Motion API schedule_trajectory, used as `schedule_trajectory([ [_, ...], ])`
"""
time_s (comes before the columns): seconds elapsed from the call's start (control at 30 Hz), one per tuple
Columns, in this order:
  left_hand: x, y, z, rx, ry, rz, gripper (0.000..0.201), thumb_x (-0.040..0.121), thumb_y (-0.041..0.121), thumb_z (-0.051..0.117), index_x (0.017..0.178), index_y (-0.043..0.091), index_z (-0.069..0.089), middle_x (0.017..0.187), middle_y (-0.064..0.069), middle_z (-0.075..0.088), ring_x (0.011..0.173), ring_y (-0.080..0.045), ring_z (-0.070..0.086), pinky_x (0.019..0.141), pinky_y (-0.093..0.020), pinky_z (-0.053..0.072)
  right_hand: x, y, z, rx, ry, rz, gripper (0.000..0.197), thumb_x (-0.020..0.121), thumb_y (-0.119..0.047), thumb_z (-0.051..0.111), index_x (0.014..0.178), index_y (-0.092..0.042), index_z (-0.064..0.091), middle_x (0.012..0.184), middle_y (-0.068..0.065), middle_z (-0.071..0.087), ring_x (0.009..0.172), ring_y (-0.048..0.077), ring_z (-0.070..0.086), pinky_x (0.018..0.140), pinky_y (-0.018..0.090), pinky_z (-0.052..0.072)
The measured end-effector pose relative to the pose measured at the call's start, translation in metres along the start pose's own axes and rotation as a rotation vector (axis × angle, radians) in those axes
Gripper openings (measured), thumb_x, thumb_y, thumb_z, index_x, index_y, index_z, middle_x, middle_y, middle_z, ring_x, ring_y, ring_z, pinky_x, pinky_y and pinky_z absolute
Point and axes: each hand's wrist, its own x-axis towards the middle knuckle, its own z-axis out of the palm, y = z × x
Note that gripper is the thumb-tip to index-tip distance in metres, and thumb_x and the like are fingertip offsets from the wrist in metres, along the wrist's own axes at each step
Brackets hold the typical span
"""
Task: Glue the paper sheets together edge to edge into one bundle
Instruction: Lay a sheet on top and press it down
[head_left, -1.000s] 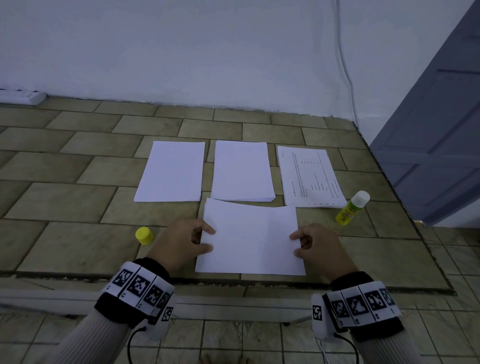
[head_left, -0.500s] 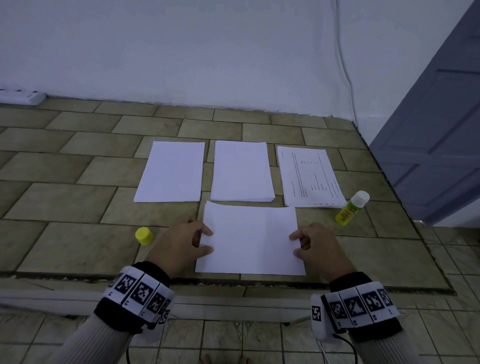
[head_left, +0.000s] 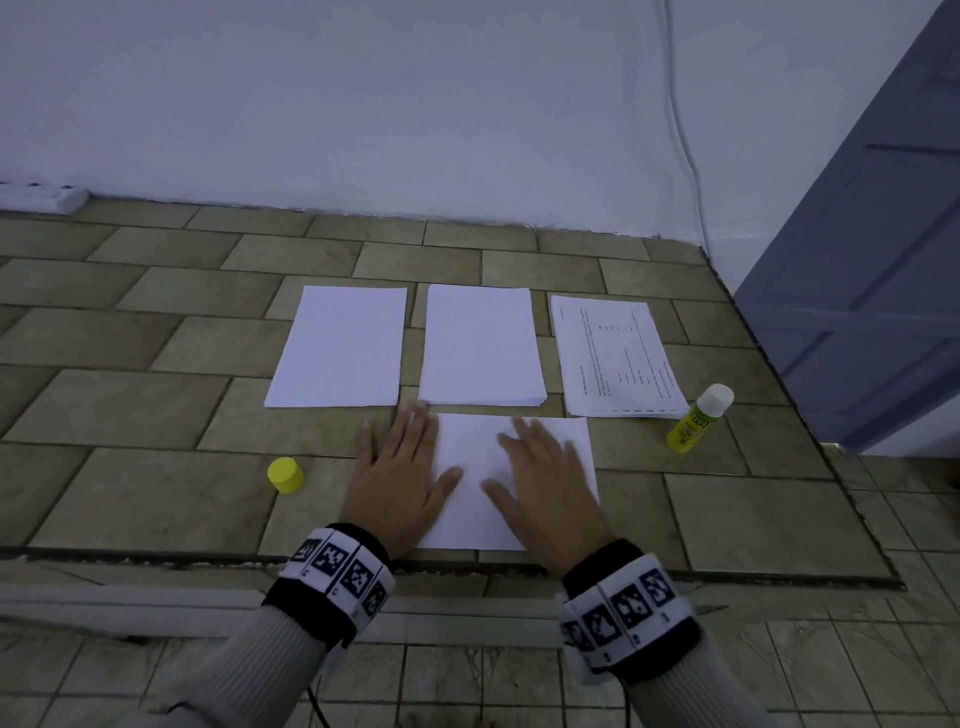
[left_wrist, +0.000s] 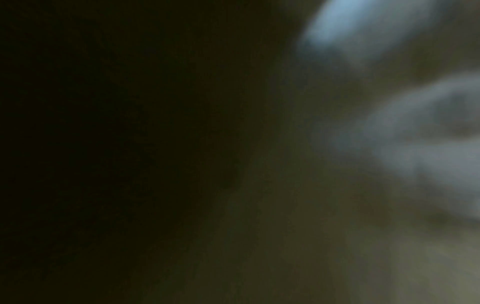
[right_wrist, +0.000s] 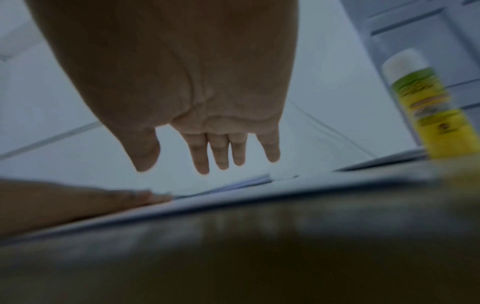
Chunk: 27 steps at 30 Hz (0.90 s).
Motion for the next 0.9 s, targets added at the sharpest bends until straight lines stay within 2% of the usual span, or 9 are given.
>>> schedule_trajectory([
  [0.1, -0.003, -0.005, 0.003, 0.012, 0.007, 0.026, 0.092, 0.093, 0.064, -0.009, 0.15, 0.004, 0.031, 0.16, -0.011, 0.021, 0.148, -0.024, 0.017, 0.116, -0.059, 0.014, 0.011, -0.017, 0.019, 0.0, -0.008, -0.101, 0.071, 0.095, -0.058, 0.011, 0.153, -0.018, 0.011, 0.162, 0.0, -0.003, 0.148, 0.014, -0.009, 0.118, 0.046, -0.008],
  [0.2, -0.008, -0.011, 0.002, 0.022, -0.021, 0.012, 0.083, 0.099, 0.056, 0.0, 0.144, -0.001, 0.041, 0.153, -0.018, 0.034, 0.144, -0.032, 0.027, 0.11, -0.062, 0.024, 0.021, -0.027, 0.034, -0.005, 0.035, -0.173, 0.096, 0.076, -0.067, -0.013, 0.153, -0.015, 0.009, 0.162, 0.001, -0.001, 0.148, 0.014, -0.008, 0.115, 0.046, -0.013],
  [0.3, -0.009, -0.012, 0.003, 0.035, -0.027, 0.003, 0.08, 0.101, 0.053, 0.004, 0.14, -0.004, 0.045, 0.148, -0.023, 0.04, 0.141, -0.035, 0.028, 0.11, -0.061, 0.02, 0.027, -0.03, 0.042, 0.003, 0.053, -0.187, 0.102, 0.073, -0.07, -0.016, 0.153, -0.013, 0.008, 0.161, 0.002, 0.0, 0.148, 0.013, -0.007, 0.114, 0.044, -0.018],
  [0.4, -0.008, -0.012, 0.006, 0.042, -0.013, 0.002, 0.086, 0.098, 0.058, 0.002, 0.142, -0.005, 0.042, 0.15, -0.023, 0.037, 0.142, -0.035, 0.029, 0.111, -0.059, 0.017, 0.029, -0.023, 0.049, -0.045, 0.08, -0.158, 0.105, 0.073, -0.072, -0.021, 0.153, -0.014, 0.011, 0.161, 0.001, 0.003, 0.148, 0.013, -0.003, 0.114, 0.045, -0.017],
  [0.5, -0.008, -0.01, 0.005, 0.054, -0.008, -0.024, 0.091, 0.097, 0.061, 0.0, 0.141, -0.007, 0.042, 0.15, -0.022, 0.037, 0.141, -0.034, 0.033, 0.111, -0.06, 0.027, 0.026, -0.002, 0.047, -0.087, 0.118, -0.072, 0.105, 0.073, -0.073, -0.026, 0.153, -0.015, 0.01, 0.161, 0.0, 0.006, 0.148, 0.013, 0.001, 0.116, 0.045, -0.012],
  [0.63, -0.007, -0.011, 0.005, 0.052, 0.016, -0.022, 0.095, 0.092, 0.066, -0.007, 0.149, -0.001, 0.029, 0.159, -0.016, 0.021, 0.148, -0.029, 0.017, 0.117, -0.055, 0.017, 0.014, 0.037, 0.039, -0.098, 0.126, 0.069, 0.103, 0.072, -0.073, -0.026, 0.153, -0.016, 0.002, 0.162, -0.002, 0.001, 0.148, 0.01, -0.004, 0.117, 0.041, -0.008],
  [0.77, -0.007, -0.013, 0.006, 0.066, 0.028, -0.018, 0.091, 0.094, 0.065, -0.002, 0.148, 0.001, 0.031, 0.158, -0.016, 0.024, 0.147, -0.03, 0.02, 0.116, -0.056, 0.019, 0.005, 0.05, 0.033, -0.125, 0.132, 0.16, 0.111, 0.066, -0.074, -0.033, 0.153, -0.016, 0.003, 0.162, -0.001, 0.003, 0.148, 0.012, -0.001, 0.119, 0.044, -0.004],
  [0.83, -0.006, -0.013, 0.007, 0.058, 0.023, -0.006, 0.09, 0.093, 0.066, -0.001, 0.15, 0.003, 0.03, 0.159, -0.015, 0.022, 0.148, -0.031, 0.018, 0.116, -0.057, 0.019, 0.003, 0.044, 0.03, -0.122, 0.14, 0.19, 0.115, 0.064, -0.074, -0.035, 0.153, -0.014, 0.005, 0.162, 0.002, 0.005, 0.149, 0.016, 0.001, 0.117, 0.046, -0.008],
  [0.9, -0.006, -0.012, 0.006, 0.054, 0.025, -0.001, 0.09, 0.094, 0.066, 0.0, 0.149, 0.003, 0.03, 0.159, -0.015, 0.022, 0.147, -0.032, 0.018, 0.116, -0.058, 0.019, 0.002, 0.031, 0.026, -0.12, 0.169, 0.179, 0.11, 0.069, -0.073, -0.03, 0.153, -0.012, 0.006, 0.161, 0.004, 0.004, 0.149, 0.019, -0.001, 0.112, 0.047, -0.013],
])
